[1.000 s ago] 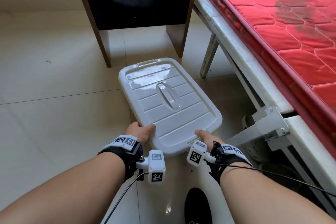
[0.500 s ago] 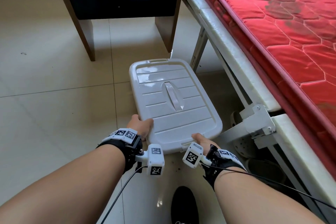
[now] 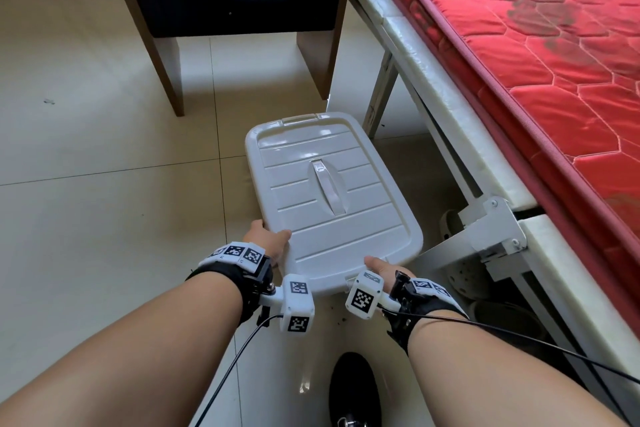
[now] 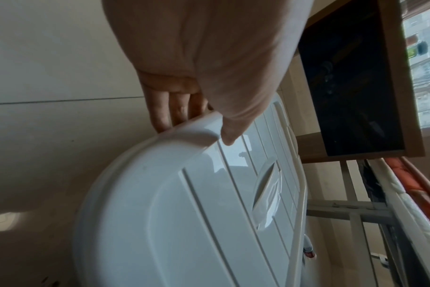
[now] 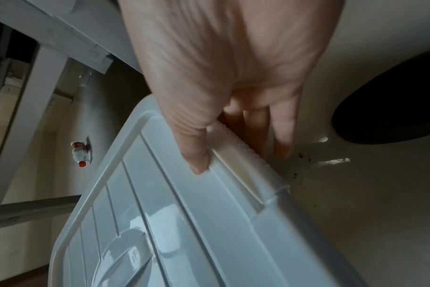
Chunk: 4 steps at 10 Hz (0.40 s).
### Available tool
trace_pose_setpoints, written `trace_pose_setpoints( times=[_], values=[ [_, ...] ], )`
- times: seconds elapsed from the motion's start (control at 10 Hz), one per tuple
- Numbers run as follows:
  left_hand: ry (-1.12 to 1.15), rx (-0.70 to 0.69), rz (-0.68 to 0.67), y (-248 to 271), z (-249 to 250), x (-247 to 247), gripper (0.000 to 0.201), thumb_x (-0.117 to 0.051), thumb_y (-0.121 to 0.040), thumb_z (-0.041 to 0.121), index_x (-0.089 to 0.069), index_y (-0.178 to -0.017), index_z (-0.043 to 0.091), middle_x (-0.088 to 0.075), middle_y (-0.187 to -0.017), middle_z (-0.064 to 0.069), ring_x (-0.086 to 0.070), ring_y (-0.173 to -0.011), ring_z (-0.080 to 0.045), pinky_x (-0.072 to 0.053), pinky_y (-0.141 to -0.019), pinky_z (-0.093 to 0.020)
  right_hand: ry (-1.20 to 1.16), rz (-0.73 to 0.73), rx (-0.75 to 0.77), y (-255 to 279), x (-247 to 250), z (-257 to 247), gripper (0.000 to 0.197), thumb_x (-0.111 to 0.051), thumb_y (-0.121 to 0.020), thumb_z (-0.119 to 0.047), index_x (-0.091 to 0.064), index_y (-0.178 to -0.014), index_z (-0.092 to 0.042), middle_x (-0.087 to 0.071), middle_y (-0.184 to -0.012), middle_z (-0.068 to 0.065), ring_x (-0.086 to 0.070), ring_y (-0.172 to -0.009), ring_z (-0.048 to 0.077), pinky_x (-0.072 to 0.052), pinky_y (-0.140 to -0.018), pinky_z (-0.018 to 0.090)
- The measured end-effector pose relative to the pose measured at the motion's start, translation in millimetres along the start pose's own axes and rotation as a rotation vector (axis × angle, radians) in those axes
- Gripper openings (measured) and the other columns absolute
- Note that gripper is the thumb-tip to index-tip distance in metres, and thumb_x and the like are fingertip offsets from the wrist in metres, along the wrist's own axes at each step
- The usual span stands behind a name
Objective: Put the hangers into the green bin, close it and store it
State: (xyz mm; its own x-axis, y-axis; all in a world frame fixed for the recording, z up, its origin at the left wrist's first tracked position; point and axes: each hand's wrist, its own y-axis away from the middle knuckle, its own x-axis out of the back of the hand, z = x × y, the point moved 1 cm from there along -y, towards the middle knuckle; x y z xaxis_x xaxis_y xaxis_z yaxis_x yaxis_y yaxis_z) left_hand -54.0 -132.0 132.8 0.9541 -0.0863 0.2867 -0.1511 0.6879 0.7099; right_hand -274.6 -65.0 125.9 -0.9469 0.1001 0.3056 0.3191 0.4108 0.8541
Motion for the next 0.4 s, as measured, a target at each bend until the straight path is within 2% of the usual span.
trace_pose_setpoints(
  times=[0.1, 0.2, 0.3, 0.4],
  values=[
    [0.017, -0.003, -0.029, 17, 6, 11, 0.060, -0.062, -0.088, 0.022, -0.036, -0.141, 0.013, -0.058, -0.113, -0.008, -0.063, -0.087, -0.027, -0.059, -0.080, -0.043, 0.065, -0.021, 0.016, 2, -1, 0, 0.050, -0.066, -0.076, -0.054, -0.067, -0.093, -0.007, -0.072, -0.085, 0.013, -0.069, -0.092, 0.032, -0.048, -0.100, 0.045],
    [0.041, 0.003, -0.133, 32, 6, 19, 0.048, -0.064, -0.087, 0.018, -0.046, -0.132, 0.015, -0.062, -0.119, -0.006, -0.064, -0.107, -0.028, -0.053, -0.095, -0.047, 0.207, -0.029, 0.030, 18, -4, -3, 0.049, -0.053, -0.085, -0.057, -0.064, -0.094, -0.010, -0.070, -0.105, 0.011, -0.065, -0.102, 0.030, -0.043, -0.104, 0.040],
    [-0.041, -0.081, -0.153, 46, 10, 30, 0.054, -0.065, -0.082, 0.029, -0.049, -0.133, 0.022, -0.061, -0.130, -0.002, -0.060, -0.115, -0.026, -0.048, -0.102, -0.045, 0.144, -0.140, 0.037, 25, -12, -5, 0.049, -0.040, -0.098, -0.040, -0.047, -0.132, -0.006, -0.048, -0.139, 0.016, -0.050, -0.109, 0.024, -0.042, -0.102, 0.040],
    [-0.150, -0.194, -0.084, 66, 22, 47, 0.055, -0.059, -0.090, 0.027, -0.042, -0.141, 0.015, -0.053, -0.138, -0.008, -0.056, -0.118, -0.027, -0.047, -0.102, -0.038, -0.021, -0.058, 0.080, 51, -12, -15, 0.051, -0.038, -0.101, -0.027, -0.031, -0.144, 0.000, -0.034, -0.149, 0.018, -0.045, -0.114, 0.026, -0.048, -0.086, 0.034]
  ],
)
